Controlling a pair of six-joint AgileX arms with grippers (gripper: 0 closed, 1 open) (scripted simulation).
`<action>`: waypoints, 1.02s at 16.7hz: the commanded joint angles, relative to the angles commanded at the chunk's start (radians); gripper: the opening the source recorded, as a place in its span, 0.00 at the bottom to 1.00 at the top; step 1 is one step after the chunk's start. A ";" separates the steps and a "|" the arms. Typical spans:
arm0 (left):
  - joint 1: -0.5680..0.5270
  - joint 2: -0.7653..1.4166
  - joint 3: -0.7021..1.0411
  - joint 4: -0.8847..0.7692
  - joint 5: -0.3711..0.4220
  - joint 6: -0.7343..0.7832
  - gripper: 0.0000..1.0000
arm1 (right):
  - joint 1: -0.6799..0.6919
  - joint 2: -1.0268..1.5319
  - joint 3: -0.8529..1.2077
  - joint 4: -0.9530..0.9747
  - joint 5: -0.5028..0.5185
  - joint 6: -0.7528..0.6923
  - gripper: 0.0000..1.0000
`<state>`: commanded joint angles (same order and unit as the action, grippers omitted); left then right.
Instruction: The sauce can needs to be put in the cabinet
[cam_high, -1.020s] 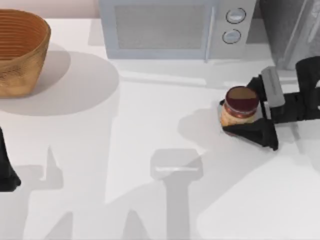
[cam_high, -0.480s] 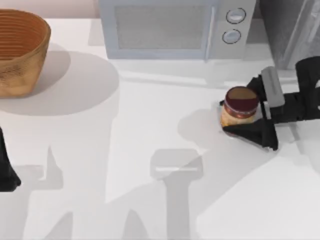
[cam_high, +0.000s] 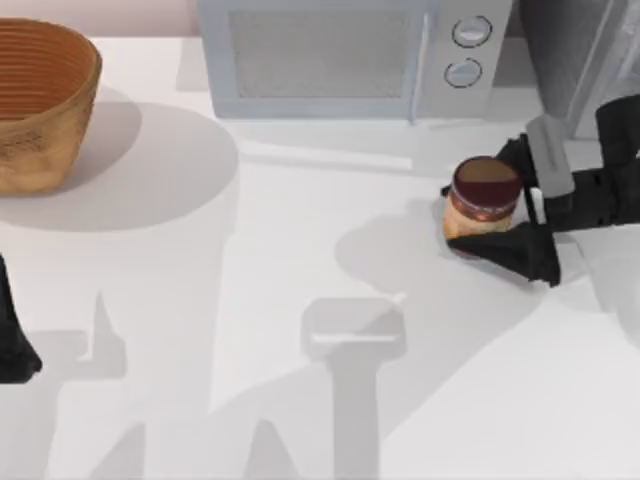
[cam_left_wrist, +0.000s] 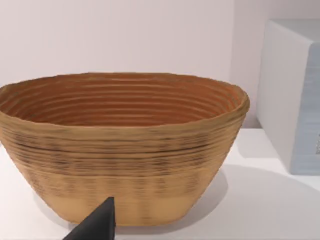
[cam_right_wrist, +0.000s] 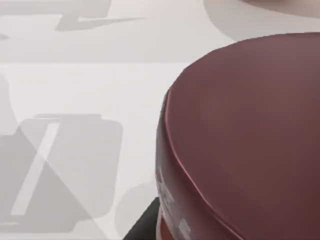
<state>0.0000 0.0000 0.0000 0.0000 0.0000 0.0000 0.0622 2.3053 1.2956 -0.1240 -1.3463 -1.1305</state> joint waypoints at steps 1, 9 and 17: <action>0.000 0.000 0.000 0.000 0.000 0.000 1.00 | -0.002 -0.024 0.014 -0.039 -0.002 -0.001 0.00; 0.000 0.000 0.000 0.000 0.000 0.000 1.00 | -0.004 -0.247 0.130 -0.408 -0.007 -0.011 0.00; 0.000 0.000 0.000 0.000 0.000 0.000 1.00 | -0.003 -0.277 0.129 -0.432 0.001 -0.006 0.00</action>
<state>0.0000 0.0000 0.0000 0.0000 0.0000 0.0000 0.0596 2.0280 1.4242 -0.5559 -1.3453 -1.1365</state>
